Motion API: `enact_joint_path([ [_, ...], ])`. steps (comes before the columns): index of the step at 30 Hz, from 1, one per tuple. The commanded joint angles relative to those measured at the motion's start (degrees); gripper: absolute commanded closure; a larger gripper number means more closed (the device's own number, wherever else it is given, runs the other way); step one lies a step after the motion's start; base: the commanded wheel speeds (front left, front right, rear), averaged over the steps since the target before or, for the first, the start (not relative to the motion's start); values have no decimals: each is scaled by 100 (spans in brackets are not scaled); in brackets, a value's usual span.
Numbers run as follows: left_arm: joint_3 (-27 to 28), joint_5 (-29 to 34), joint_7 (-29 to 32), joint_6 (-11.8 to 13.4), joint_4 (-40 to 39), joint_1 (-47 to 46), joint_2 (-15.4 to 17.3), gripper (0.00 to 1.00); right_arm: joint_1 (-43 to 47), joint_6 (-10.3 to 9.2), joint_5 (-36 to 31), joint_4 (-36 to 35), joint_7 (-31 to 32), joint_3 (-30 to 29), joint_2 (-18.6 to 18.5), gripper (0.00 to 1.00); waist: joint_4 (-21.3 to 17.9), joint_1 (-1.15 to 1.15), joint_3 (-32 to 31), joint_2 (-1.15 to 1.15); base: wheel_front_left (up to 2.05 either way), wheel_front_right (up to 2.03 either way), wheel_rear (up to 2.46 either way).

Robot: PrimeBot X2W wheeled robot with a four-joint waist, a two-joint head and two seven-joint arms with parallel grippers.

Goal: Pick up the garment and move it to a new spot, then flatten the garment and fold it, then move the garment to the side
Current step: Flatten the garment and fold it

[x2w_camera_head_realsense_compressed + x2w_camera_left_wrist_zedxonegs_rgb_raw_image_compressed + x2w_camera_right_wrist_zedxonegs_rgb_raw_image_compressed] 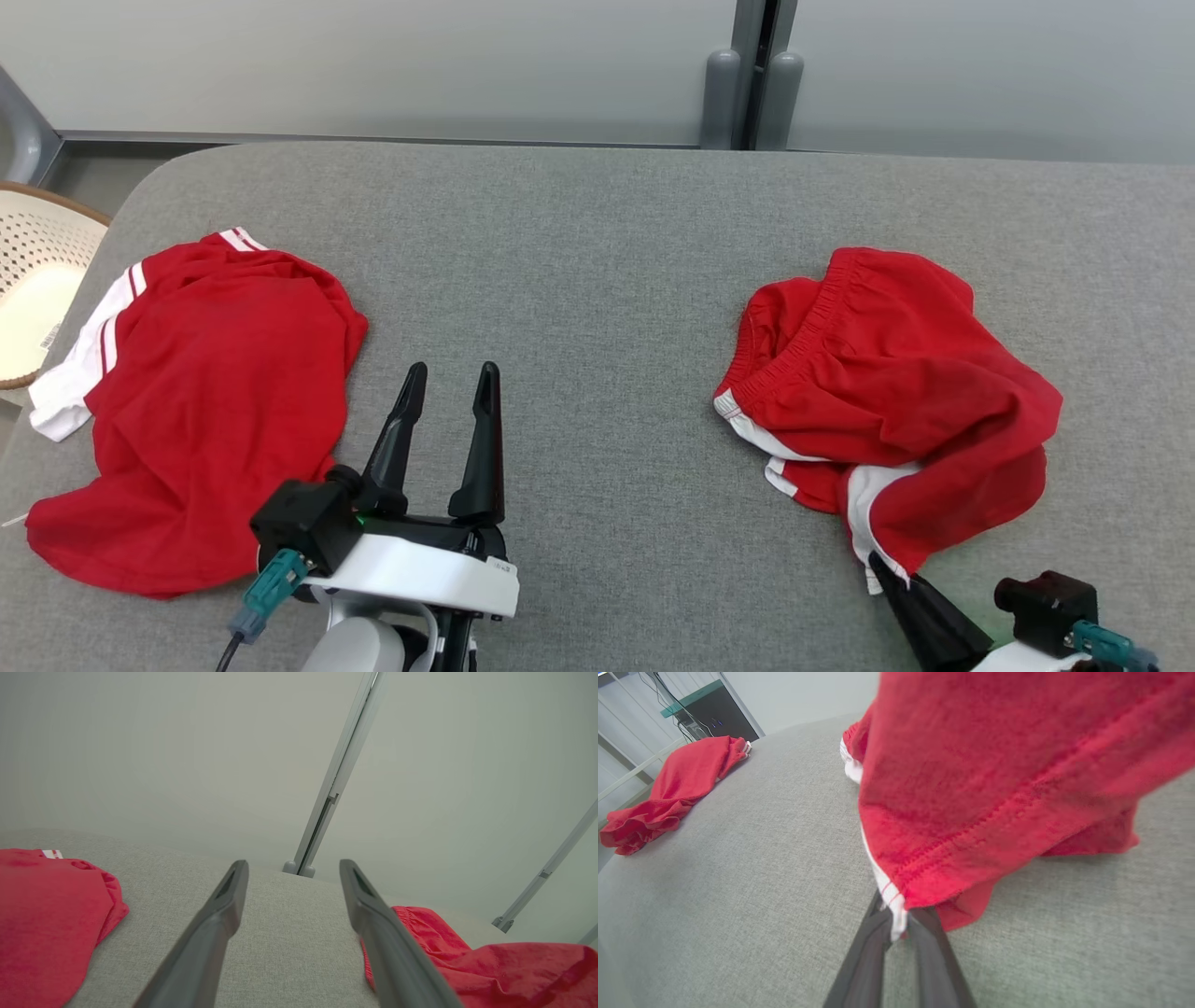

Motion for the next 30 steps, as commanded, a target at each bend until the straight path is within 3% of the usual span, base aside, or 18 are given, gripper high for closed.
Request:
enact_joint_path([
  [1,10,0,-3,16,22,-22,16,0,-67,0,19,-3,-63,-40,-59,100,-40,0,-20,0,0,0,0],
  [9,-141,76,-2,-102,352,-161,14,0,-85,0,80,-21,-110,-471,-311,100,-462,0,-44,0,0,0,0],
  [18,-1135,128,-3,-330,1652,-791,21,0,-230,0,4,22,-115,-814,-754,100,-1084,0,145,0,0,0,0],
  [20,-1327,21,-4,-310,1946,-987,20,0,-297,-1,-59,90,-115,-882,-833,78,-1203,0,213,0,0,0,0],
  [21,-1435,14,-3,-291,2092,-1109,18,0,-324,-1,-46,123,-116,-894,-850,89,-1254,0,250,0,0,0,0],
  [22,-1435,14,-3,-291,2092,-1109,18,0,-324,-1,-46,123,-116,-894,-850,89,-1254,0,250,0,0,0,0],
  [23,-1526,-2,-4,-278,2223,-1217,18,0,-355,-1,-29,145,-116,-904,-874,100,-1305,0,283,0,0,0,0],
  [30,-2129,-225,-3,-250,2936,-1811,19,0,-560,-1,226,108,-116,-819,-1005,100,-1561,0,483,0,0,0,0],
])
